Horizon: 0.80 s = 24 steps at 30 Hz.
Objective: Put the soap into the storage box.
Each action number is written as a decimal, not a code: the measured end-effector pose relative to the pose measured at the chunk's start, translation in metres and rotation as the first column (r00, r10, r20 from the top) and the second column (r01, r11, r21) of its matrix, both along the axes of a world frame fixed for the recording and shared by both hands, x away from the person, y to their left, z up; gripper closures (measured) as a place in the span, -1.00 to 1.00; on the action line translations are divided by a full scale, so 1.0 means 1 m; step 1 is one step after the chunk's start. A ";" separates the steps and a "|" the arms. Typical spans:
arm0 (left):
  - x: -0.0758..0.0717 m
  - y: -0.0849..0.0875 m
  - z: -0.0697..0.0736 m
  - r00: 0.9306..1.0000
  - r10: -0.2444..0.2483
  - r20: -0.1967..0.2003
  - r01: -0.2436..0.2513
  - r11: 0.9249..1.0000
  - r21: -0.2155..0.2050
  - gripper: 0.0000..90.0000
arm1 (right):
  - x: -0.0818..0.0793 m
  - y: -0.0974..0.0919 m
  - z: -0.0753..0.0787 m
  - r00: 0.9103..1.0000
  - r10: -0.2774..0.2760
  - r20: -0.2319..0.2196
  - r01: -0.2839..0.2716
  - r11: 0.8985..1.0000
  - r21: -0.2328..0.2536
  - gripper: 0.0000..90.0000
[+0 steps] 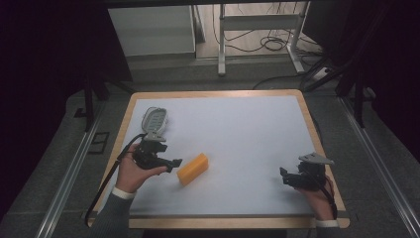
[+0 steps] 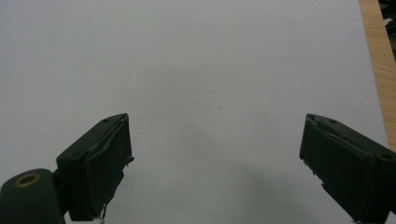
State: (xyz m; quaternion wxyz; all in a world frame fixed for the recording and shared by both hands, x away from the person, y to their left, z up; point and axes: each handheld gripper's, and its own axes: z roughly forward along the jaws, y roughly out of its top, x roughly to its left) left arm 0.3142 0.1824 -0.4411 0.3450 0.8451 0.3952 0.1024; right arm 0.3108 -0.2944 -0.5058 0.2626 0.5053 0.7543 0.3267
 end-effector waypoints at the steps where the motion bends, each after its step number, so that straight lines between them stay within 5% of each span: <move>1: 0.001 -0.002 -0.001 1.000 -0.002 -0.006 0.002 1.000 0.002 -0.53 | 0.000 0.000 0.000 1.000 0.000 -0.001 0.000 1.000 -0.002 -0.80; 24: 0.013 -0.035 -0.020 0.994 -0.071 -0.079 0.075 0.996 0.048 -0.53 | 0.000 0.001 -0.003 1.000 0.019 0.002 -0.019 1.000 -0.010 -0.80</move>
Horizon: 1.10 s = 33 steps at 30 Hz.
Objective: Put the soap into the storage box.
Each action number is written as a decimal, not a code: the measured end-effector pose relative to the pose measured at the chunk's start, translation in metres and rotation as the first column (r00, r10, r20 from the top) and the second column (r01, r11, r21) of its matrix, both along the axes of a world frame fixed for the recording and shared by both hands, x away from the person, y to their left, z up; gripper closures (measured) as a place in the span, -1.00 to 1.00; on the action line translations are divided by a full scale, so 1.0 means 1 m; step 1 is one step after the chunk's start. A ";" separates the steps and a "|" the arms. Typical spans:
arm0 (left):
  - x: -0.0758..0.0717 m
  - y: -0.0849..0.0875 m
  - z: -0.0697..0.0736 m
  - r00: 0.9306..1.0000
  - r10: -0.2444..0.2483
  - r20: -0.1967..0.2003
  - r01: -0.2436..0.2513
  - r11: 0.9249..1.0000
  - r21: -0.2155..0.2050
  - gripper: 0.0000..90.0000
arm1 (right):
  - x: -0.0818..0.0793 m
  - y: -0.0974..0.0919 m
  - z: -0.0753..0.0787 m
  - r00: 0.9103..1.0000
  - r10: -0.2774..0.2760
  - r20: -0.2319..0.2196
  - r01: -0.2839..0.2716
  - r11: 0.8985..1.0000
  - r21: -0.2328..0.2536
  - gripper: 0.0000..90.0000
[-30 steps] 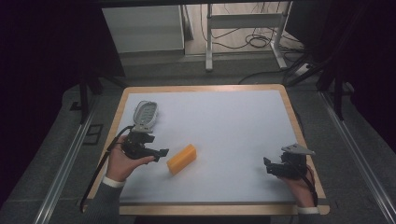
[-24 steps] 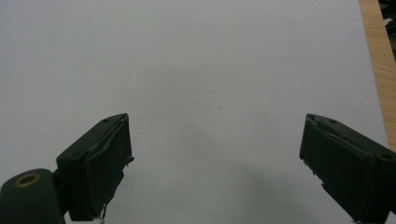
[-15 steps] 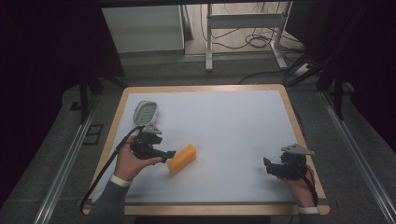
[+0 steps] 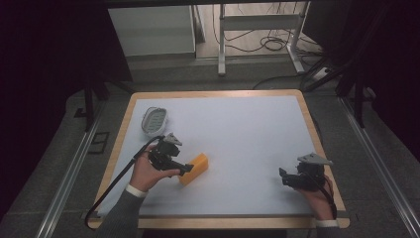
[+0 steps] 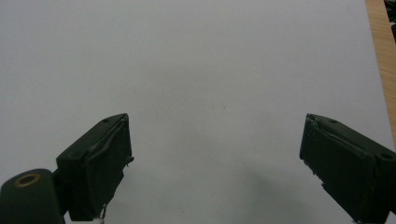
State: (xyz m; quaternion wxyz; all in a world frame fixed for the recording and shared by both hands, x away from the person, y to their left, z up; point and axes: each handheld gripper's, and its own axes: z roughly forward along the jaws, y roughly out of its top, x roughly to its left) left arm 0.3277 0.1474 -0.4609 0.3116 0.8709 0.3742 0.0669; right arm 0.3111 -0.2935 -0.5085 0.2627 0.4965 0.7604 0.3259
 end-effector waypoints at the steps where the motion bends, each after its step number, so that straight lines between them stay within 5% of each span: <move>1: 0.001 -0.002 -0.001 1.000 -0.001 -0.003 0.001 1.000 0.006 -0.53 | 0.000 0.000 0.000 1.000 0.000 0.000 0.000 1.000 0.000 -0.80; 24: 0.010 -0.028 -0.026 0.997 -0.029 -0.073 0.034 0.997 0.065 -0.46 | 0.001 -0.001 -0.004 1.000 -0.005 -0.012 0.005 1.000 -0.011 -0.80; 33: 0.013 -0.035 -0.036 0.997 0.017 -0.069 -0.009 0.994 0.110 -0.28 | 0.002 0.001 -0.006 1.000 -0.006 -0.016 0.005 1.000 -0.015 -0.80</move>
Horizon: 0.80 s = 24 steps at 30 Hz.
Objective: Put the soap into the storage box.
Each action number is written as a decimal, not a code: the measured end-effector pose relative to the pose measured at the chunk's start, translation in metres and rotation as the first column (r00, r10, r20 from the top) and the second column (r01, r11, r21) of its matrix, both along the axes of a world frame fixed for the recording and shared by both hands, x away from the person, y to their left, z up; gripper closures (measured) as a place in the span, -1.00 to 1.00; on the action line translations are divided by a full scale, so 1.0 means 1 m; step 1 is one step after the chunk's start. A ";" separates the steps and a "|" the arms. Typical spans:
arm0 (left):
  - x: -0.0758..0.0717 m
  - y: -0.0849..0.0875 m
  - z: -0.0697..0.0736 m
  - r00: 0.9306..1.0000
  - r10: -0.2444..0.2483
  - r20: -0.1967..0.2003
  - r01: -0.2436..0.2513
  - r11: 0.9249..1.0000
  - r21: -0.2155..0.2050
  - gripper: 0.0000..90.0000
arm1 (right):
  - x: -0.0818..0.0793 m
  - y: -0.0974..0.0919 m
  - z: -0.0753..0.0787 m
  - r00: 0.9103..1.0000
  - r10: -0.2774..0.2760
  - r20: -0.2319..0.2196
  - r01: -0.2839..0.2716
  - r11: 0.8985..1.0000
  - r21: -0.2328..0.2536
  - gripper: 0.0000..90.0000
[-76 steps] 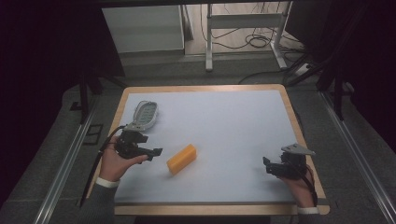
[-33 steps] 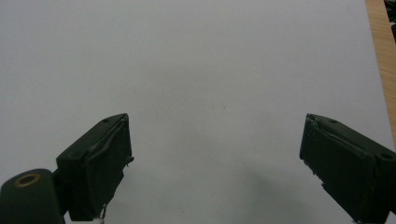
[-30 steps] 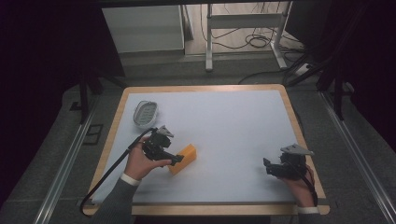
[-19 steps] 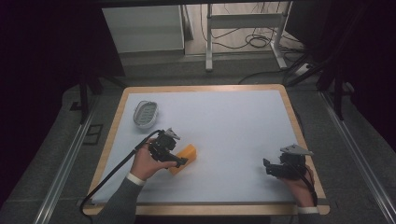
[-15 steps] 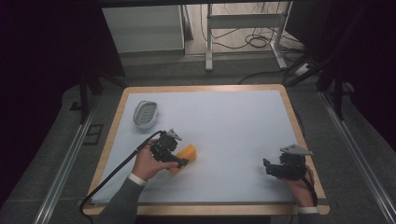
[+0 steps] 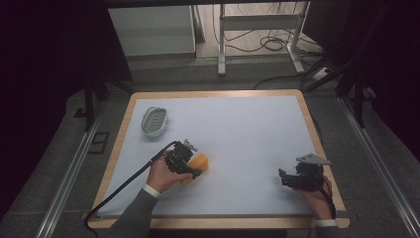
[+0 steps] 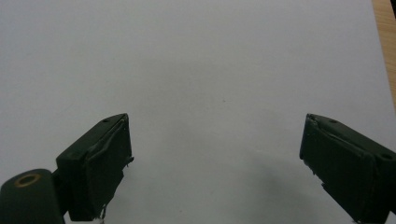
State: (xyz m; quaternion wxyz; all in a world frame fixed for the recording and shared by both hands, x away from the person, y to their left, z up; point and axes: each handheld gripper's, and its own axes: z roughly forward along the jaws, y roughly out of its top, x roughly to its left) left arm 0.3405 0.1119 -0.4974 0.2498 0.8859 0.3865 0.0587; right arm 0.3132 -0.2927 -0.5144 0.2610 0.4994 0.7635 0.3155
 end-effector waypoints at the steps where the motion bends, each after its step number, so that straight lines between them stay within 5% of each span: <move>1: 0.000 -0.001 -0.001 1.000 0.003 0.000 -0.003 1.000 0.007 -0.28 | 0.000 0.000 0.000 1.000 0.000 0.000 0.000 1.000 0.000 -0.80; 11: -0.005 -0.004 -0.001 1.000 -0.011 -0.007 0.011 1.000 -0.014 0.31 | 0.000 0.000 0.001 1.000 -0.003 0.006 0.003 1.000 0.002 -0.80; 19: -0.005 -0.001 0.000 1.000 -0.010 0.007 0.010 1.000 -0.006 0.35 | 0.000 -0.001 0.001 1.000 -0.006 0.008 0.006 1.000 0.004 -0.80; 24: -0.005 0.005 0.003 1.000 -0.010 0.006 0.010 0.999 -0.036 0.35 | 0.000 -0.001 0.002 1.000 -0.003 0.010 0.003 1.000 0.012 -0.80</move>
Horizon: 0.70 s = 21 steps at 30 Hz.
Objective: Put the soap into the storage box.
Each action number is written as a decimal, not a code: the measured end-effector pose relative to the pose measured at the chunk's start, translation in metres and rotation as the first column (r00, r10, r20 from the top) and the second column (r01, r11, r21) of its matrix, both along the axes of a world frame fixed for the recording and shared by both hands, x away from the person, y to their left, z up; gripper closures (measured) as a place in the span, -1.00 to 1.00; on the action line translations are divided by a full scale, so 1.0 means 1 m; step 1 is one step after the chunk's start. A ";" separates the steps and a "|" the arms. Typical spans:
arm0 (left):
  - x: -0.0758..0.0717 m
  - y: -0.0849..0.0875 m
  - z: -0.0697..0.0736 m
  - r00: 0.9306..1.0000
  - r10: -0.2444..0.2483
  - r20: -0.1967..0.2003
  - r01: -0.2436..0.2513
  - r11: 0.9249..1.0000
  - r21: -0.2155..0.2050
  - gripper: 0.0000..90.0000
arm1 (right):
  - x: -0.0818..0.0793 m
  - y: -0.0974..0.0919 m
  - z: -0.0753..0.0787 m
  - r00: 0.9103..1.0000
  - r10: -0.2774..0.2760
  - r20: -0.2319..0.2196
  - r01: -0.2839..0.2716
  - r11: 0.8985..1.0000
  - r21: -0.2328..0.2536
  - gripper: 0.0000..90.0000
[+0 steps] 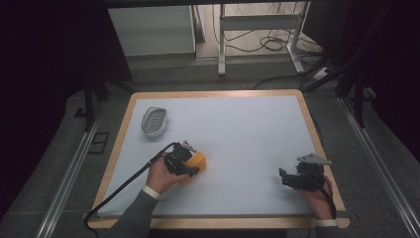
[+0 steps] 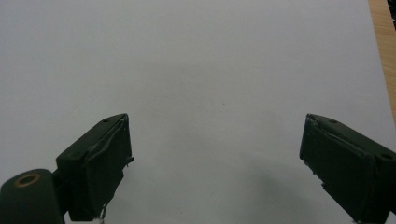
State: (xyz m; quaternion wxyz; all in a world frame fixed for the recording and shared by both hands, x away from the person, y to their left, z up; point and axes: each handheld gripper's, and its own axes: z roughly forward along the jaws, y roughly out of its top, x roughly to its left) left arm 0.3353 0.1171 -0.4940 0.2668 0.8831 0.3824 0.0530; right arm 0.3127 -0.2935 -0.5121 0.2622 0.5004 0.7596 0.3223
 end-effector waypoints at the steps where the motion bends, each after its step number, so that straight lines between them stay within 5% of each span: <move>1: 0.000 0.003 0.002 1.000 0.002 0.002 -0.002 1.000 -0.008 0.35 | 0.000 0.000 0.000 1.000 0.002 0.001 -0.002 1.000 0.001 -0.80; 21: 0.005 0.041 0.036 0.995 0.084 0.049 -0.077 0.987 -0.139 0.35 | 0.000 0.000 0.000 1.000 -0.003 0.005 0.003 1.000 0.002 -0.80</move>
